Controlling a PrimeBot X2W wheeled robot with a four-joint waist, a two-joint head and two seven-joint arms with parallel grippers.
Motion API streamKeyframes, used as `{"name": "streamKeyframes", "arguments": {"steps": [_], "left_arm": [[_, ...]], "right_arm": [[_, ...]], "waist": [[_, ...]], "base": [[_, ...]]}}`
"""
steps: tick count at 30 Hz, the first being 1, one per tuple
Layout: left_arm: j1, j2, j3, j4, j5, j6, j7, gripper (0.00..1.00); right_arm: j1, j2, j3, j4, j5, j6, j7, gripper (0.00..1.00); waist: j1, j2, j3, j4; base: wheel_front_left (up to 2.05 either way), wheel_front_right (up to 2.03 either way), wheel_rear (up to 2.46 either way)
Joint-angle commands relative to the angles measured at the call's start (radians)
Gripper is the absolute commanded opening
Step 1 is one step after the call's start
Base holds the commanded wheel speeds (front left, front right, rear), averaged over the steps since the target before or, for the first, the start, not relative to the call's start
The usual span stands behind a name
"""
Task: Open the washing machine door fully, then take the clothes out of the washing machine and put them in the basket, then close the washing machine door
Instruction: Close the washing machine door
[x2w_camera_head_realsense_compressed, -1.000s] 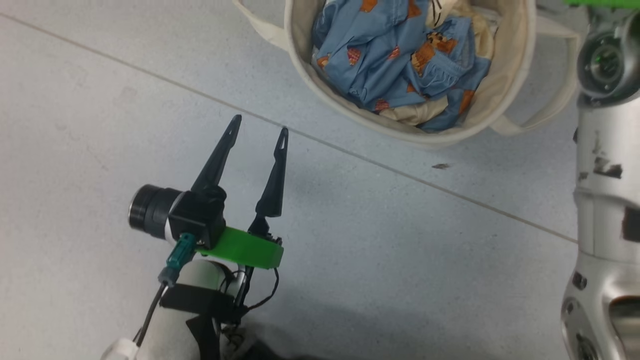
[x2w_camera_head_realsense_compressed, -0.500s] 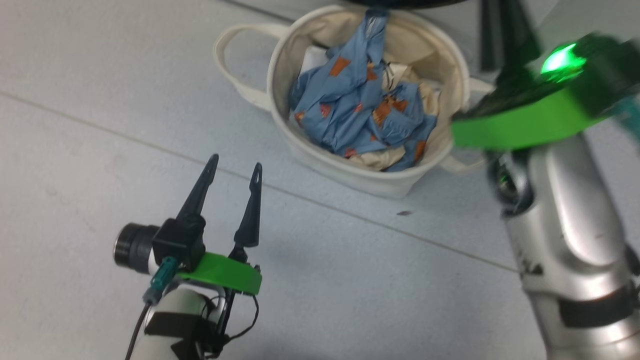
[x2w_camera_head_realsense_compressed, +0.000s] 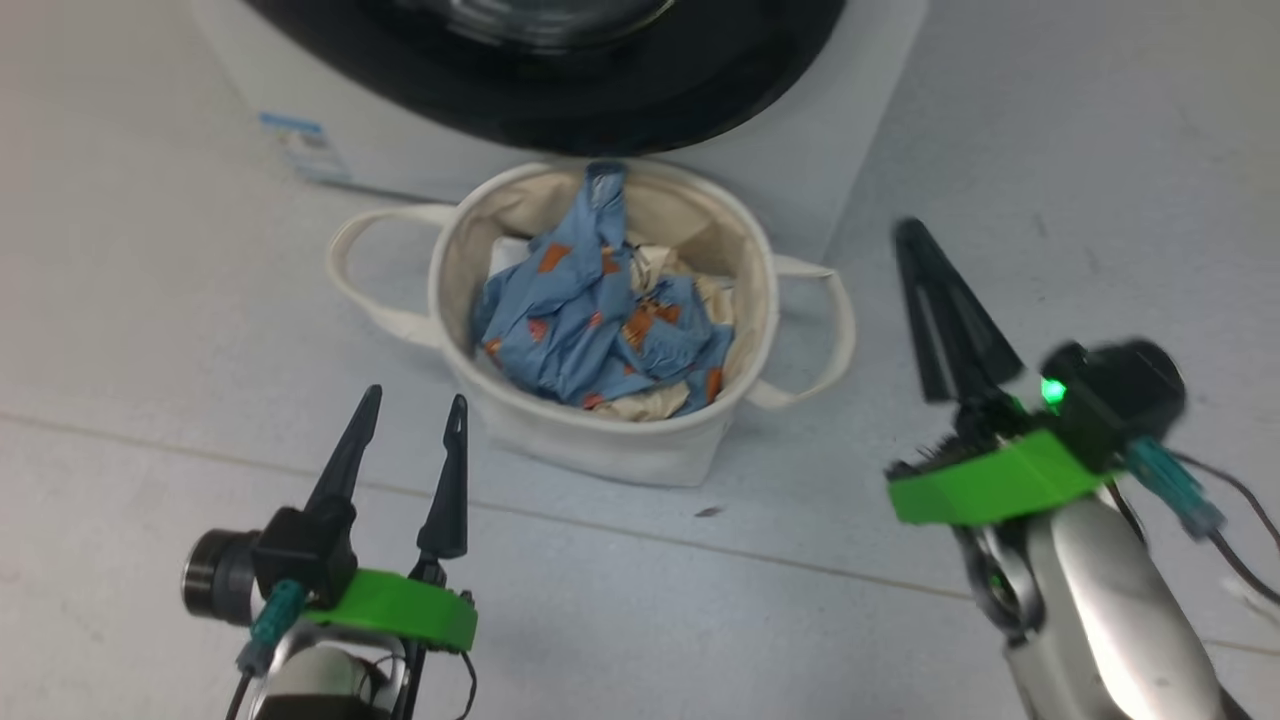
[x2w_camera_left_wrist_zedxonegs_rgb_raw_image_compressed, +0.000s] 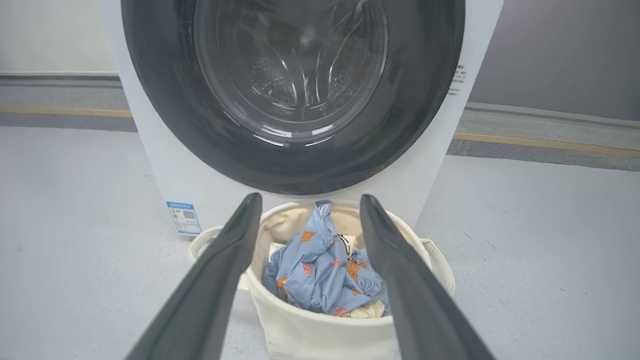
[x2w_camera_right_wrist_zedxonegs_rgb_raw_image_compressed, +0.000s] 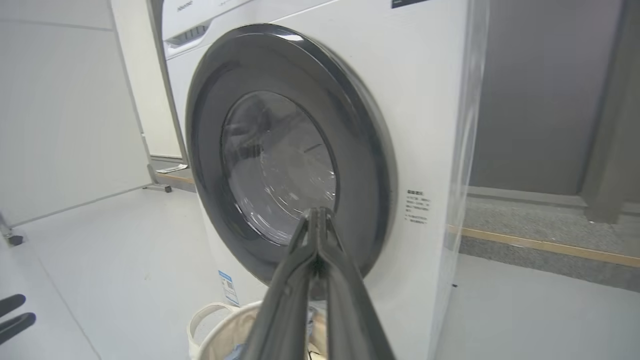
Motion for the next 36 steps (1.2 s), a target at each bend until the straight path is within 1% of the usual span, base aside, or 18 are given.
{"name": "streamKeyframes", "arguments": {"steps": [1, 2, 3, 4, 5, 9, 13, 14, 18, 20, 27, 36], "left_arm": [[0.016, 0.028, 0.037, -0.063, 0.03, 0.011, -0.012, 1.0], [0.025, 0.03, 0.038, -0.077, 0.041, 0.013, -0.012, 1.0], [0.033, 0.033, 0.037, -0.095, 0.051, 0.013, -0.012, 1.0], [0.042, 0.036, 0.039, -0.112, 0.058, 0.013, -0.012, 1.0], [0.051, 0.038, 0.042, -0.129, 0.065, 0.016, -0.012, 1.0], [0.086, 0.036, 0.062, -0.173, 0.068, 0.025, -0.012, 1.0], [0.119, 0.034, 0.079, -0.191, 0.059, 0.014, -0.012, 1.0], [0.119, 0.034, 0.079, -0.191, 0.059, 0.014, -0.012, 1.0], [0.145, 0.036, 0.084, -0.176, 0.06, -0.005, -0.012, 1.0], [0.152, 0.038, 0.089, -0.165, 0.068, -0.004, -0.012, 1.0], [0.163, 0.028, 0.096, -0.138, 0.059, -0.018, -0.012, 1.0], [0.168, 0.019, 0.094, -0.104, 0.065, -0.025, -0.012, 1.0]], "right_arm": [[0.057, 0.019, -0.032, -0.045, 0.008, 0.0, 0.003, 0.0], [0.083, 0.019, -0.048, -0.046, 0.016, 0.0, 0.003, 0.1], [0.106, 0.02, -0.064, -0.046, 0.025, 0.0, 0.003, 0.59], [0.127, 0.02, -0.082, -0.045, 0.029, 0.0, 0.003, 0.97], [0.146, 0.02, -0.098, -0.044, 0.027, 0.0, 0.003, 1.0], [0.207, 0.02, -0.172, -0.03, 0.026, 0.0, 0.003, 1.0], [0.238, 0.02, -0.235, 0.01, 0.071, 0.0, 0.003, 1.0], [0.238, 0.02, -0.235, 0.01, 0.071, 0.0, 0.003, 1.0], [0.253, 0.02, -0.279, 0.078, 0.1, 0.0, 0.003, 1.0], [0.253, 0.02, -0.294, 0.118, 0.11, 0.0, 0.003, 1.0], [0.247, 0.02, -0.27, 0.134, 0.113, 0.0, 0.003, 1.0], [0.271, 0.02, -0.214, 0.067, 0.119, 0.0, 0.003, 1.0]], "waist": [[0.0, -0.0001, -0.054, -0.055], [0.0, -0.0001, -0.062, -0.063], [0.0, -0.0001, -0.068, -0.071], [0.0, -0.0001, -0.074, -0.079], [0.0, -0.0001, -0.079, -0.086], [0.0, -0.0001, -0.099, -0.109], [0.0, -0.0001, -0.119, -0.126], [0.0, -0.0001, -0.119, -0.126], [0.0, -0.0001, -0.137, -0.133], [0.0, -0.0001, -0.145, -0.135], [0.0, -0.0001, -0.161, -0.127], [0.0, -0.0001, -0.182, -0.116]], "base": [[0.0, 0.0, 0.0], [0.0, 0.0, 0.0], [0.0, 0.0, 0.0], [0.0, 0.0, 0.0], [0.0, 0.0, 0.0], [0.0, 0.0, 0.0], [0.0, 0.0, 0.0], [0.0, 0.0, 0.0], [0.0, 0.0, 0.0], [0.0, 0.0, 0.0], [0.0, 0.0, 0.0], [0.0, 0.0, 0.0]]}}
